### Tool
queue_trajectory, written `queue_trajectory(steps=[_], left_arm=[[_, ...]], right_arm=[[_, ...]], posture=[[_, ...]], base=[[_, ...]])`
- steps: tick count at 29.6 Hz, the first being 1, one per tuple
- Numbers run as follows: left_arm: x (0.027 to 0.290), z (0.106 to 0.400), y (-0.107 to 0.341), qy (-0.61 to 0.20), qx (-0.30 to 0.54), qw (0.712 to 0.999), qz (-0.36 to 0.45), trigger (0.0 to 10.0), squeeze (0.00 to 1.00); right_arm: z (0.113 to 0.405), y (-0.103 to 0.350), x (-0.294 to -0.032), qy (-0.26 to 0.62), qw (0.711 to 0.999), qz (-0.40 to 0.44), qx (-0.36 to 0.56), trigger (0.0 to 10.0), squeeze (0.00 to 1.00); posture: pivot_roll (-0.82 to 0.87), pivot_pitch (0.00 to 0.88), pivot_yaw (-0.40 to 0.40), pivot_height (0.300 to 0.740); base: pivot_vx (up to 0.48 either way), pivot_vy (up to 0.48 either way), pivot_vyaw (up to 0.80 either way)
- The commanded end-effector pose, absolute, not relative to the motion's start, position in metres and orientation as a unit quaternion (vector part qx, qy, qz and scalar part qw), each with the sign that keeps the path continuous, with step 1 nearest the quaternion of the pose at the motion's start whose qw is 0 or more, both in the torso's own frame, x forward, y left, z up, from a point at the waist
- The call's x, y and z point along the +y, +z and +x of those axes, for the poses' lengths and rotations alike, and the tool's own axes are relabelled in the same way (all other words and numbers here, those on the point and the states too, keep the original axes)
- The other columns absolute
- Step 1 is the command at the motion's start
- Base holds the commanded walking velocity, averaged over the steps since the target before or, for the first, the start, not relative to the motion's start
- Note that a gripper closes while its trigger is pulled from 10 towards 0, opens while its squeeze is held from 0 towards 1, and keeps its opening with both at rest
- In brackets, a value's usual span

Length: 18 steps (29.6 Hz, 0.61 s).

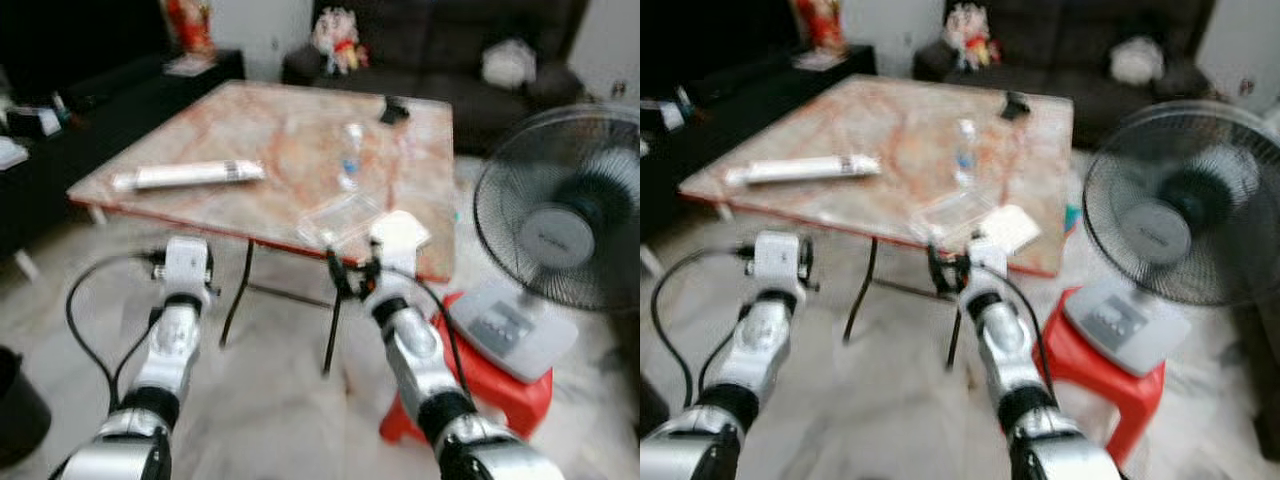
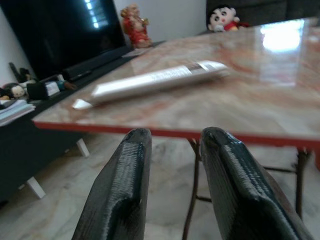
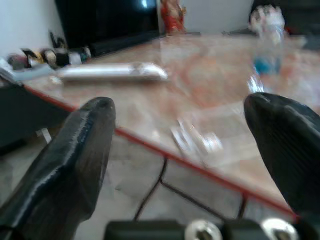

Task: Picking trash to rubbish bin

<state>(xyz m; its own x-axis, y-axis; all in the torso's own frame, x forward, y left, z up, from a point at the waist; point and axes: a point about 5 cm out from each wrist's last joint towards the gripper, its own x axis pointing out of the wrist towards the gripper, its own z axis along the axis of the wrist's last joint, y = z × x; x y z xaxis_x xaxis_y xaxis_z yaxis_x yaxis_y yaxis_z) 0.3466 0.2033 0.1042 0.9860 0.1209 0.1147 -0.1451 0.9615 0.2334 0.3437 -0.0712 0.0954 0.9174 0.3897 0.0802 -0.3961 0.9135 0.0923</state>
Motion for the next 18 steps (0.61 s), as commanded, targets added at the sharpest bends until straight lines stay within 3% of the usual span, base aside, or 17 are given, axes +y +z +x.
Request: queue_trajectory(steps=[1, 5, 18], left_arm=[[0.1939, 0.3524, 0.1134, 0.061, -0.067, 0.990, 0.112, 10.0, 0.00], [0.1938, 0.3525, 0.1142, 0.061, -0.069, 0.989, 0.112, 10.0, 0.00], [0.1929, 0.3533, 0.1176, 0.055, -0.079, 0.989, 0.109, 10.0, 0.00]], right_arm=[[0.3465, 0.0980, -0.0797, 0.191, 0.980, 0.048, -0.034, 10.0, 0.00], [0.3466, 0.0979, -0.0801, 0.190, 0.980, 0.049, -0.033, 10.0, 0.00], [0.3468, 0.0979, -0.0802, 0.188, 0.980, 0.053, -0.033, 10.0, 0.00]], posture=[[0.05, 0.004, -0.032, 0.740], [0.05, 0.004, -0.033, 0.740], [0.05, 0.008, -0.032, 0.740]], base=[[0.424, 0.000, 0.00], [0.356, 0.000, 0.00], [0.000, 0.000, 0.00]])
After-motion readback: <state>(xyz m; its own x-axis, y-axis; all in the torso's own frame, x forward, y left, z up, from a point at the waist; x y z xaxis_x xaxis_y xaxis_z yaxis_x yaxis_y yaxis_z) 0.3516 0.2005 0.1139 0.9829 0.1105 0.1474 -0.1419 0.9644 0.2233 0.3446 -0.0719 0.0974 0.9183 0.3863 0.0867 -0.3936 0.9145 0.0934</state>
